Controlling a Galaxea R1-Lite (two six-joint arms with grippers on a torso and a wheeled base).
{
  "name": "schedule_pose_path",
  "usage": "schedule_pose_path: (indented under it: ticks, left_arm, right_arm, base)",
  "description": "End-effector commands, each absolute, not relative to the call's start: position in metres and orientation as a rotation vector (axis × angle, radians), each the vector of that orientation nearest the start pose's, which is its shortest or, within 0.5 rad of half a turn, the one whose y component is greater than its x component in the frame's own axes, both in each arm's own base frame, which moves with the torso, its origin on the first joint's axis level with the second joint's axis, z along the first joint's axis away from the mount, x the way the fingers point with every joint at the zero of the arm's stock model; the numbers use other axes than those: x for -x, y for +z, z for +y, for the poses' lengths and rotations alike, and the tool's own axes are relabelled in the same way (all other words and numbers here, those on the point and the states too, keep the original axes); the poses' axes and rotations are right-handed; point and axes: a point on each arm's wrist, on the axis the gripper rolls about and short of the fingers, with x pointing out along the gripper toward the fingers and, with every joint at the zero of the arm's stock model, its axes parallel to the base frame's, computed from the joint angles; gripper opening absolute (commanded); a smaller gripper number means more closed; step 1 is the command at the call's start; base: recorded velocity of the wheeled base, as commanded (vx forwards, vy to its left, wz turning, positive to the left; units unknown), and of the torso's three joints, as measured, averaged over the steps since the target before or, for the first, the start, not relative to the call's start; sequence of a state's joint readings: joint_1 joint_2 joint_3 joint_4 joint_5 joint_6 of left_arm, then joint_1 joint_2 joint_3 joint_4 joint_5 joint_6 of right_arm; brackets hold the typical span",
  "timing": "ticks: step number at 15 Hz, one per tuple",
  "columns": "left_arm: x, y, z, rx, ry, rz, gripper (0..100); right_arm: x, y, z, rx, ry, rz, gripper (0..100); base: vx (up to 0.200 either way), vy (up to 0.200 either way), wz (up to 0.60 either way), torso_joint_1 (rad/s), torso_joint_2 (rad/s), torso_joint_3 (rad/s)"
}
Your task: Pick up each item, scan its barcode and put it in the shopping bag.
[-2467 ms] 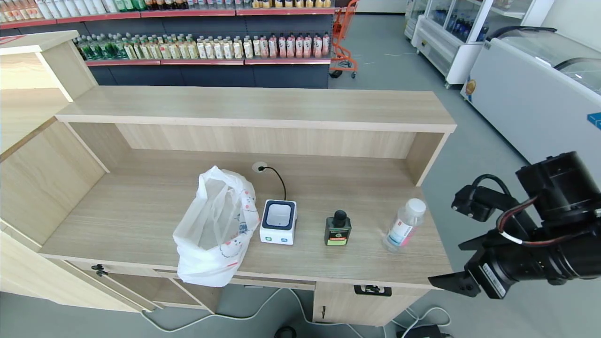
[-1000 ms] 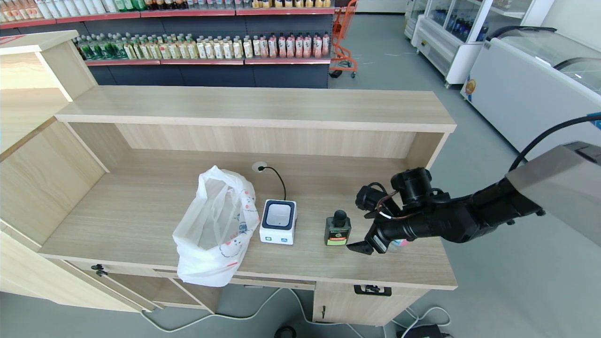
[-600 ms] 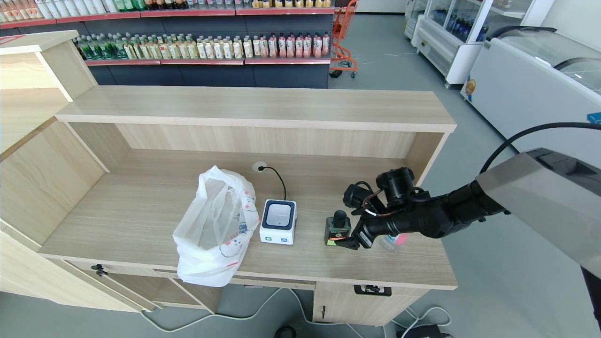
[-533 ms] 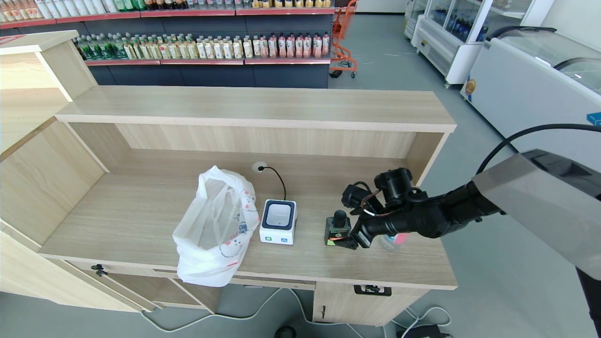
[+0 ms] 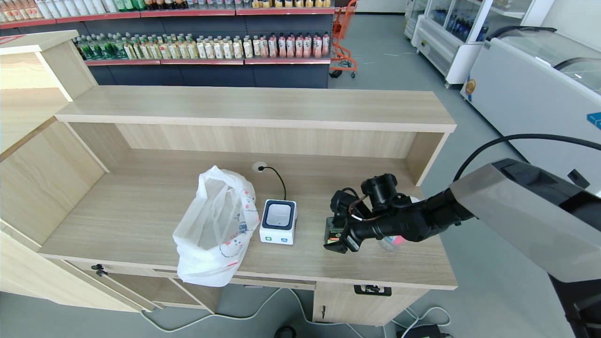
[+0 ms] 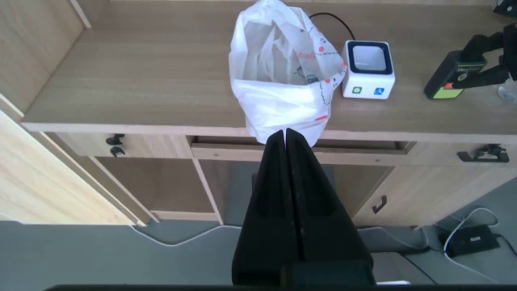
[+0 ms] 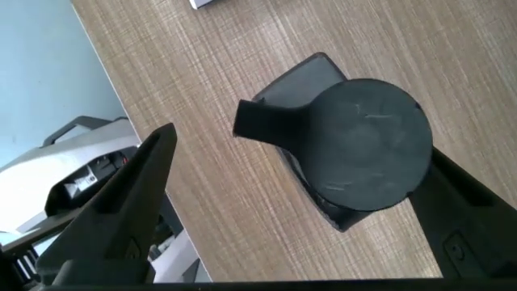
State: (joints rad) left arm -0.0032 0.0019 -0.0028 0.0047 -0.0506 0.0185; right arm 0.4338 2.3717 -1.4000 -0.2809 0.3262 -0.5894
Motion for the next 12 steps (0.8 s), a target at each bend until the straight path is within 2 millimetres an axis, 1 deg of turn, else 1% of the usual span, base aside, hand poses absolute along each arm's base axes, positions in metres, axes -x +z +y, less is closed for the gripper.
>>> schedule_pose_path:
  ticks: [1,6,9,12]
  left_arm:
    - [0.023,0.076,-0.001,-0.018,-0.055,0.003,0]
    - [0.023,0.075,-0.001,-0.018,-0.054,0.004,0]
    - [0.023,0.076,-0.001,-0.018,-0.054,0.003,0]
    - [0.023,0.076,-0.001,-0.018,-0.054,0.003,0]
  right_arm:
    - [-0.414,0.04,0.201,0.578,0.917,0.459,0]
    - [-0.415,0.036,0.201,0.581,0.916,0.466,0]
    - [-0.409,0.033,0.199,0.605,0.929,0.476,0]
    - [-0.399,0.032,0.191,0.637,0.94,0.494,0]
  base:
    - [0.0,0.0,0.0,0.0,0.0,0.0]
    - [0.0,0.0,0.0,0.0,0.0,0.0]
    - [0.0,0.0,0.0,0.0,0.0,0.0]
    - [0.0,0.0,0.0,0.0,0.0,0.0]
